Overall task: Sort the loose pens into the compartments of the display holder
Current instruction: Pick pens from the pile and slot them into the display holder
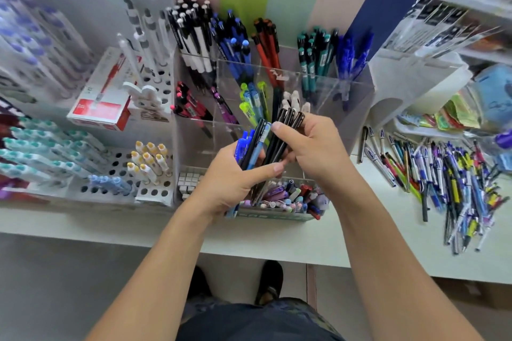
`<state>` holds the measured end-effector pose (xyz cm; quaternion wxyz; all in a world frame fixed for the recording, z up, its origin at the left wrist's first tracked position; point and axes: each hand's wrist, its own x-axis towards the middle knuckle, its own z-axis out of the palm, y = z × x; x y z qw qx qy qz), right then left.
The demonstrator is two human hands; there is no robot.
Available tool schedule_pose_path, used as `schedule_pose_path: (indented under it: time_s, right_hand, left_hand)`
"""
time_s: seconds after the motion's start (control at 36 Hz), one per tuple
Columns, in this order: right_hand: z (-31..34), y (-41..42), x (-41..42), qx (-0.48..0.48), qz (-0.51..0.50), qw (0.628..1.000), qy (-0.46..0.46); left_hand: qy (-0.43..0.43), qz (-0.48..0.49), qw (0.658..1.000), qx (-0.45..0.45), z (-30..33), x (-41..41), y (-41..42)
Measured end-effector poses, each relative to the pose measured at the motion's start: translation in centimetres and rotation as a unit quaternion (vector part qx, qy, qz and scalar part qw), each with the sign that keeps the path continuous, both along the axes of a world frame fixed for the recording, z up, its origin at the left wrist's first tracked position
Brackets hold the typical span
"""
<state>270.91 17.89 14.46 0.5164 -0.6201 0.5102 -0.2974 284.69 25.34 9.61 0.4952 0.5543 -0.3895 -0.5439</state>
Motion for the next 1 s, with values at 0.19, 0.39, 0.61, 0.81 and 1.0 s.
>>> schedule_pose_path:
  time_s: [0.19, 0.39, 0.61, 0.81, 1.0]
  right_hand:
    - [2.7, -0.7, -4.0, -0.116, -0.128, 0.985, -0.012]
    - [4.7, -2.7, -7.3, -0.371, -0.193, 0.898, 0.133]
    - [0.3, -4.0, -6.3, -0.305, -0.055, 0.882, 0.356]
    - [0.5, -3.9, -6.3, -0.196, -0.015, 0.93, 0.311]
    - [1.8, 0.3, -6.7, -0.072, -0.06, 0.987, 0.133]
  left_hand:
    - [0.159, -0.009, 0.984, 0.085, 1.1, -2.1, -0.6]
    - [0.23, -0.025, 0.966, 0.115, 0.8, -3.2, -1.4]
    - [0.163, -0.077, 0.979, 0.093, 0.4, -4.7, -1.5]
    - [0.078, -0.112, 0.989, 0.053, -0.4, -5.2, -1.2]
    - [0.011, -0.104, 0.994, 0.013, -0.6, -5.9, -1.2]
